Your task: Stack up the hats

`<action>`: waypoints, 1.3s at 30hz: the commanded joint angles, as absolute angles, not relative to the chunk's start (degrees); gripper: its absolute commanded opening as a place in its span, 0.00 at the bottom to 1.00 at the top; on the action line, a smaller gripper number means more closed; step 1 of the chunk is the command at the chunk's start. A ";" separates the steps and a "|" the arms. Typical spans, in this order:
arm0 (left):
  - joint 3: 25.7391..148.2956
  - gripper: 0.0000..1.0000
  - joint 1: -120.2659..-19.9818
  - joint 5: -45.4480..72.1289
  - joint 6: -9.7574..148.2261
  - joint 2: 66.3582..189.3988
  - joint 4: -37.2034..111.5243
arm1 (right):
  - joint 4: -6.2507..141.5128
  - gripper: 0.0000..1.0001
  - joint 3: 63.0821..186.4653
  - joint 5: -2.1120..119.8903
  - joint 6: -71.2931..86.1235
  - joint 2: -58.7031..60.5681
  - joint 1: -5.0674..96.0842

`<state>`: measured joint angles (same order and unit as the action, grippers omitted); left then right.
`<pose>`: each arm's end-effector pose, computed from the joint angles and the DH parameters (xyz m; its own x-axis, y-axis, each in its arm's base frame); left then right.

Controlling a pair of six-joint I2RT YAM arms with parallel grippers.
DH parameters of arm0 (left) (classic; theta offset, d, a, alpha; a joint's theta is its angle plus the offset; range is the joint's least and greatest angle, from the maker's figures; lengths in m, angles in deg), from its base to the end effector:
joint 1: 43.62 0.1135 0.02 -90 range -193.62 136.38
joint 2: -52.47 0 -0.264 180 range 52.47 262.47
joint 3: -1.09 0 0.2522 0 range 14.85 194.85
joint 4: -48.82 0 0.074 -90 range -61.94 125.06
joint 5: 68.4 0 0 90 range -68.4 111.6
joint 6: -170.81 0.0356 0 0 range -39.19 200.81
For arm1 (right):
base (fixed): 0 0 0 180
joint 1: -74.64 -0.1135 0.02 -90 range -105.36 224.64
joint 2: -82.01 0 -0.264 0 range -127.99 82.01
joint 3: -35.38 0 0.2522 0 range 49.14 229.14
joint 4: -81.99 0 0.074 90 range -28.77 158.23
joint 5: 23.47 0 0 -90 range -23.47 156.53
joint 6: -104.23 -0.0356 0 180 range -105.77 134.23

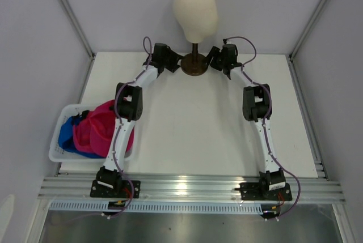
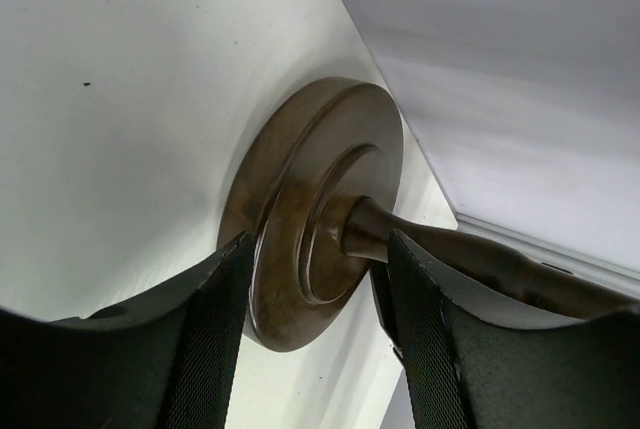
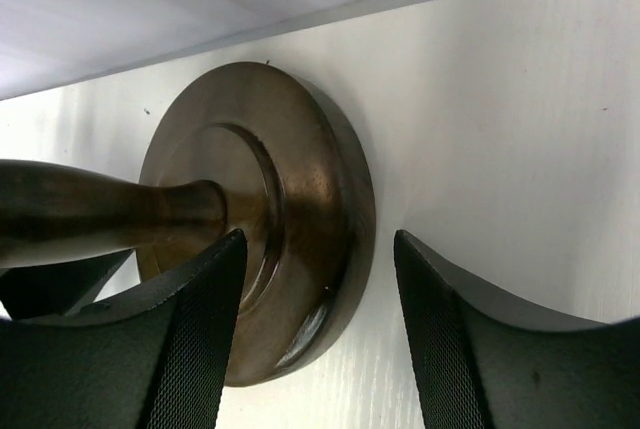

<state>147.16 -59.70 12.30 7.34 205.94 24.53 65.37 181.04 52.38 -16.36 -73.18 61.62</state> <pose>0.5741 -0.1715 0.1416 -0.5323 -0.8311 -0.1607 -0.3685 0.3984 -0.8399 0.5882 0.1450 0.1347 -0.5896 0.3701 -0.7179 -0.1536 0.8212 0.5495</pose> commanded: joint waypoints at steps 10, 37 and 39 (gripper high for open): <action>153.98 0.62 -59.62 12.72 7.16 207.69 20.38 | 66.20 0.65 183.44 50.45 -20.05 -76.63 60.66; 159.96 0.49 -63.13 12.54 -0.04 214.45 48.67 | 85.71 0.57 185.09 45.97 -28.75 -76.01 62.42; 160.30 0.40 -63.66 14.29 0.04 214.80 48.86 | 85.19 0.54 186.16 45.79 -28.66 -76.80 61.63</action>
<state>157.85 -61.91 11.62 -0.64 213.74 46.08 80.39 182.72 47.79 -27.55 -75.24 62.80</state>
